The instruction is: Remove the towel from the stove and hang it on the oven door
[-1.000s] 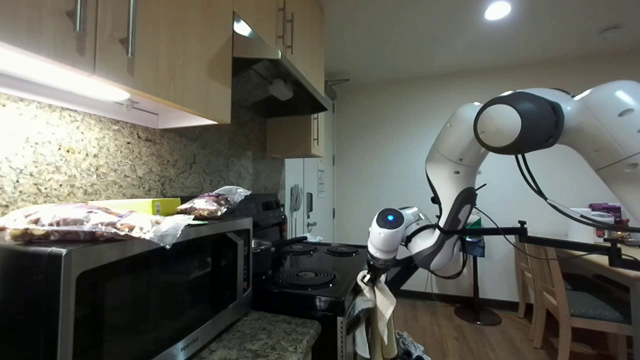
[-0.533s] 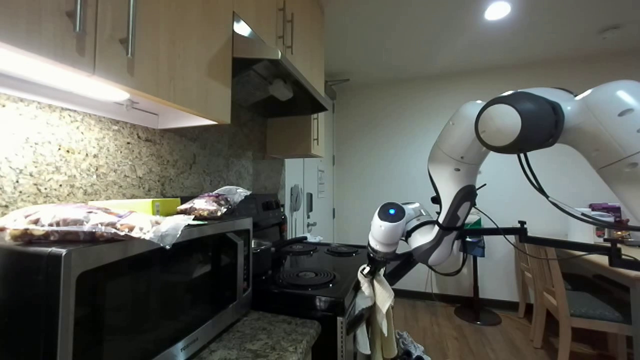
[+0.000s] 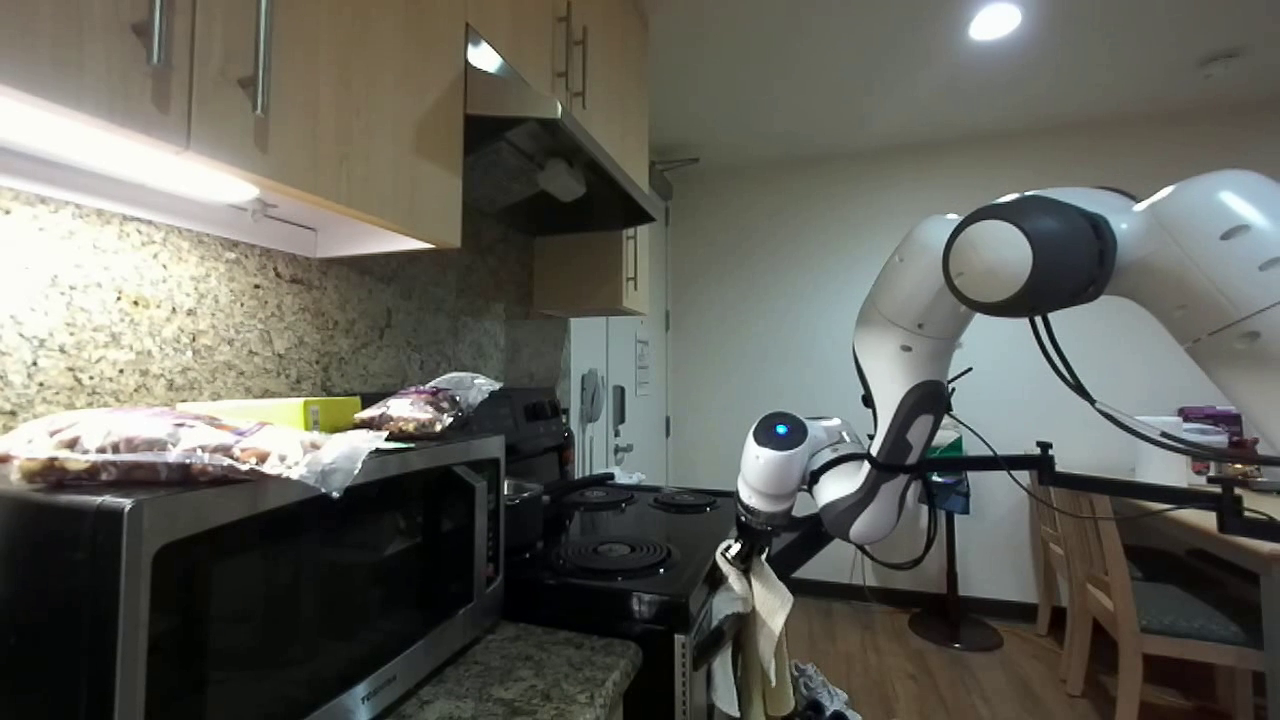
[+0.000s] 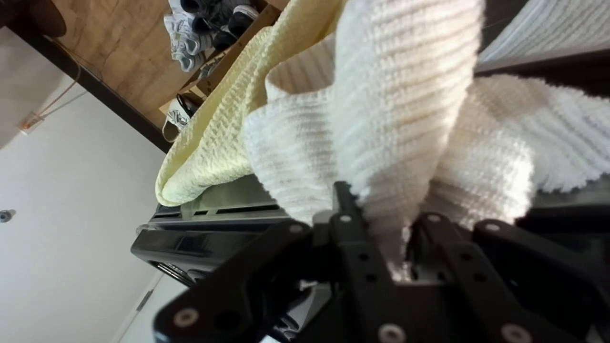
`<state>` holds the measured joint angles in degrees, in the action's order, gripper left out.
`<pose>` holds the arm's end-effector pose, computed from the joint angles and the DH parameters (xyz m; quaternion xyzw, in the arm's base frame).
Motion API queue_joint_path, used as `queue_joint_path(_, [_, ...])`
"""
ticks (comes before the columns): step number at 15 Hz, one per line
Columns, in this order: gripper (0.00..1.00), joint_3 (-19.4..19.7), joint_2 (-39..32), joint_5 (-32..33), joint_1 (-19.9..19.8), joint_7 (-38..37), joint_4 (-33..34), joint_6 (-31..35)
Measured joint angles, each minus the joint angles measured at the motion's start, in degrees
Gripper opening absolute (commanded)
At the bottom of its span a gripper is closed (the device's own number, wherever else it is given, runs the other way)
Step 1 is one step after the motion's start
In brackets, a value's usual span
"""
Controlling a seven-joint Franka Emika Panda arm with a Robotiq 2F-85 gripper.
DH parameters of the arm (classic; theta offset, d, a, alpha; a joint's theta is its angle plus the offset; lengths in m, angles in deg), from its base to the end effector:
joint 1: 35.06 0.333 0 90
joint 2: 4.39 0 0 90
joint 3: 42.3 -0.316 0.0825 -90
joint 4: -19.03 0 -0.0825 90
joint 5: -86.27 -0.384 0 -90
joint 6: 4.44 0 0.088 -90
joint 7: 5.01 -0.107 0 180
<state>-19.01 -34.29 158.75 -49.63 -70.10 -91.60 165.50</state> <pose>0.5464 -0.3220 0.2529 0.9023 -0.2189 0.2456 0.2787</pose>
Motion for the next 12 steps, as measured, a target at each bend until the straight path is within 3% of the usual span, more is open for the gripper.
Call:
queue_joint_path(7, [0.98, -2.75, 0.22, -4.89, -1.92, 5.39, 0.00, 0.00])
queue_joint_path(12, [1.00, -7.06, 2.48, -12.71, -6.18, 14.92, -1.09, -0.12])
